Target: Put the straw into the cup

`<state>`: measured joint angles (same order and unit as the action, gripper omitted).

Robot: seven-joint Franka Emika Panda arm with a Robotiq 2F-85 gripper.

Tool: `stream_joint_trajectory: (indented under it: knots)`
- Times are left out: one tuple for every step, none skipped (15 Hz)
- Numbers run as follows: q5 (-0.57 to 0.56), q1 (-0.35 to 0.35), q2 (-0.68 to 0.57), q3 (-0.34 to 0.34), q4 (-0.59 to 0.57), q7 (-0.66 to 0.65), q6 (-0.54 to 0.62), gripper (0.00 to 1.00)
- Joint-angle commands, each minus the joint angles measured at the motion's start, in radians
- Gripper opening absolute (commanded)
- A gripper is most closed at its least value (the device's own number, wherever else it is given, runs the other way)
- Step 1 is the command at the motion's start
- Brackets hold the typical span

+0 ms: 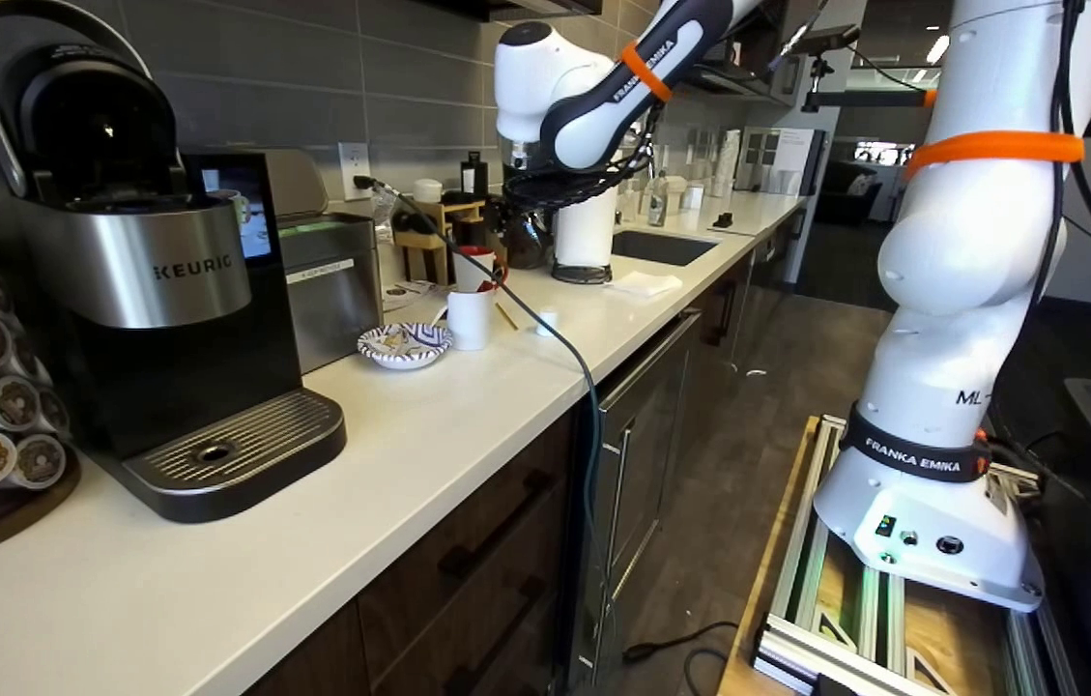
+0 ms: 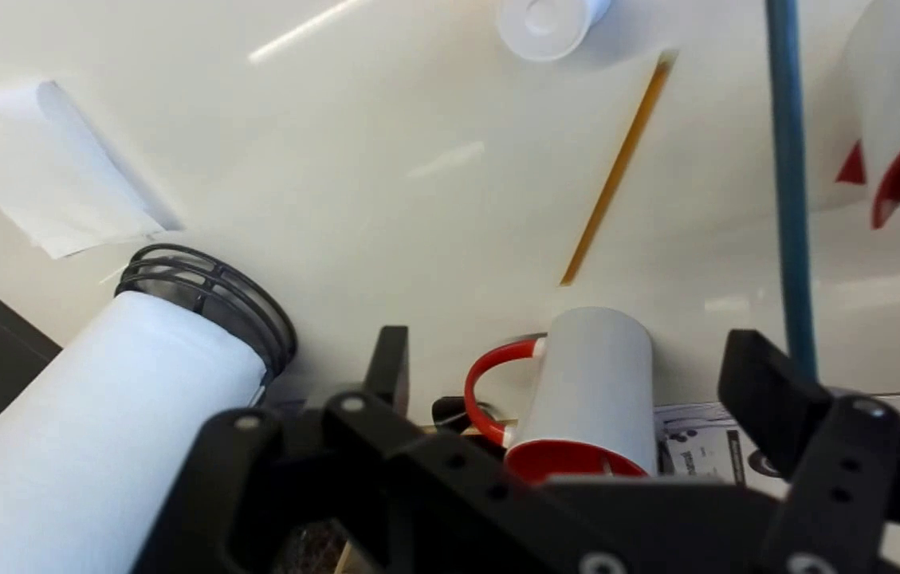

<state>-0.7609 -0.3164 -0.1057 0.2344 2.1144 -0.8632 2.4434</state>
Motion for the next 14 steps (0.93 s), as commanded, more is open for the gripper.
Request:
stream_joint_trajectory:
  knots:
    - [0.023, 0.141, -0.031, -0.152, -0.047, 0.028, -0.014, 1.0]
    - [0.027, 0.161, -0.061, -0.178, -0.088, 0.045, -0.027, 1.0]
    - [0.028, 0.171, -0.08, -0.19, -0.113, 0.053, -0.033, 1.0]
    - [0.029, 0.176, -0.091, -0.195, -0.127, 0.056, -0.036, 1.0]
    - [0.059, 0.17, -0.079, -0.191, -0.112, 0.082, -0.031, 1.0]
    - [0.108, 0.173, -0.111, -0.195, -0.144, 0.126, -0.065, 1.0]
    - [0.159, 0.18, -0.133, -0.211, -0.163, 0.182, -0.064, 1.0]
    - [0.216, 0.18, -0.163, -0.224, -0.186, 0.265, -0.053, 1.0]
    - [0.247, 0.189, -0.191, -0.243, -0.216, 0.305, -0.064, 1.0]
    - [0.288, 0.192, -0.219, -0.26, -0.246, 0.35, -0.064, 1.0]
    - [0.328, 0.196, -0.239, -0.275, -0.27, 0.398, -0.071, 1.0]
    - [0.372, 0.199, -0.263, -0.287, -0.301, 0.438, -0.084, 1.0]
    - [0.401, 0.206, -0.285, -0.301, -0.333, 0.45, -0.111, 1.0]
    - [0.419, 0.22, -0.306, -0.32, -0.366, 0.436, -0.18, 1.0]
